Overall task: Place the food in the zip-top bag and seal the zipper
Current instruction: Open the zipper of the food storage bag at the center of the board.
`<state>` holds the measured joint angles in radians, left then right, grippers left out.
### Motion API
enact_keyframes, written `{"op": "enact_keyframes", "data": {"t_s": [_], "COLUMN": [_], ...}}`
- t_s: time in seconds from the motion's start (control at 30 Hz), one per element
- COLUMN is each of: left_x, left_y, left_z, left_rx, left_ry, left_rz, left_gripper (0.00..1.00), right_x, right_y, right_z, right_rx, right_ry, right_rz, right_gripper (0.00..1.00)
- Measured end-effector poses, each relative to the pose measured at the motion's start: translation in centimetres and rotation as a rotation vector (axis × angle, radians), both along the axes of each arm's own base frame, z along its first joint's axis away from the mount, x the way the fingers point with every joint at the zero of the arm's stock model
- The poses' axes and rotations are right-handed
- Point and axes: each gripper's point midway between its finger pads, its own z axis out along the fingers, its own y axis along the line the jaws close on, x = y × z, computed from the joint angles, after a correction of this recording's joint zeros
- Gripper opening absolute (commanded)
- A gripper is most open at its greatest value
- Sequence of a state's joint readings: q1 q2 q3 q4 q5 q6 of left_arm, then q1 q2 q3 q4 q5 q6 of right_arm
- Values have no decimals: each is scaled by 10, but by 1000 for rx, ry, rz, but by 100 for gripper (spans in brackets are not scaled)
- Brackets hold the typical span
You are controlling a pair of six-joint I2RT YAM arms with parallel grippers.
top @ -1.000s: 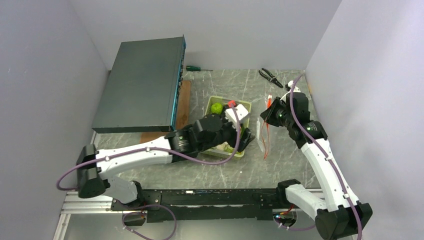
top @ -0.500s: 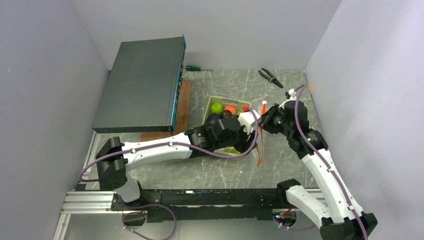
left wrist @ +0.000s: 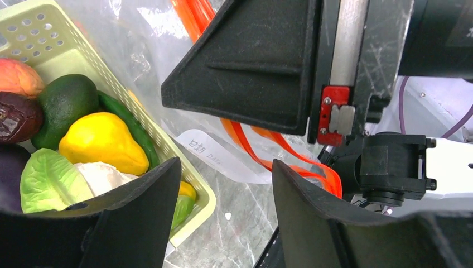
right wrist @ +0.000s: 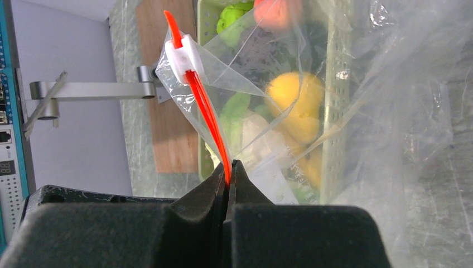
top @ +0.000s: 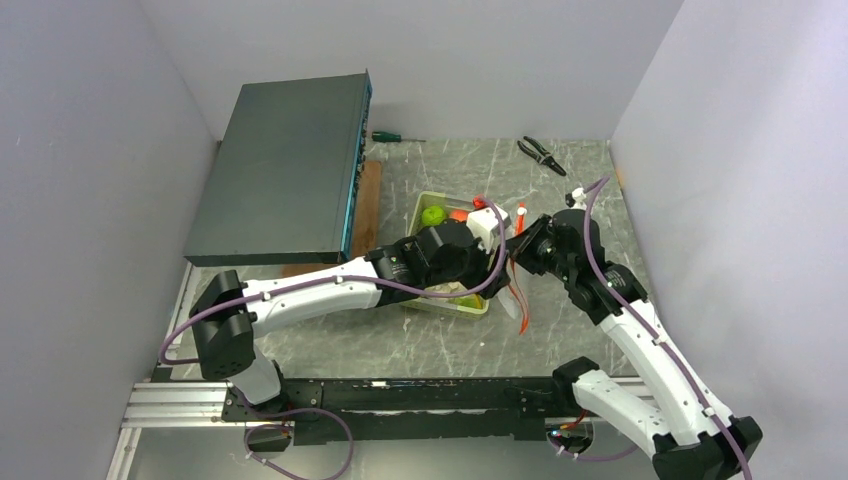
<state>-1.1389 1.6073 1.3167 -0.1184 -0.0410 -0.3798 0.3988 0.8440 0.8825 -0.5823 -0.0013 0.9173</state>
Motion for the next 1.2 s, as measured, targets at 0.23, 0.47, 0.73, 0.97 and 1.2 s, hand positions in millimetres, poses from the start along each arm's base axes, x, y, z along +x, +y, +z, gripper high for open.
{"op": "enact_keyframes", "data": {"t_s": [0.23,0.47,0.73,0.97,1.2], "left_x": [1,0,-3,1,9], "left_y": [-4,-5,-8,-8,-4], "left_z": [-11,-24,-26,-32,-32], "left_rx": [4,43,75,87,96], "left_ry": [51,78,58,60,40], "left_rz": [-17,-38,-75,-70,-25], "left_gripper": [79,31,0,0,0], "right_x": [-4,-3,-5,-16,-24], "right_y": [11,15,12,-4,-22], "right_z": [-5,-12,-11,-17,-8], "right_rx": [24,22,-11,-181,-375], "right_ry": [13,26,7,-3,-28], "right_rz": [-33,-72,-83,-19,75], "right_gripper": [0,0,21,56,86]}}
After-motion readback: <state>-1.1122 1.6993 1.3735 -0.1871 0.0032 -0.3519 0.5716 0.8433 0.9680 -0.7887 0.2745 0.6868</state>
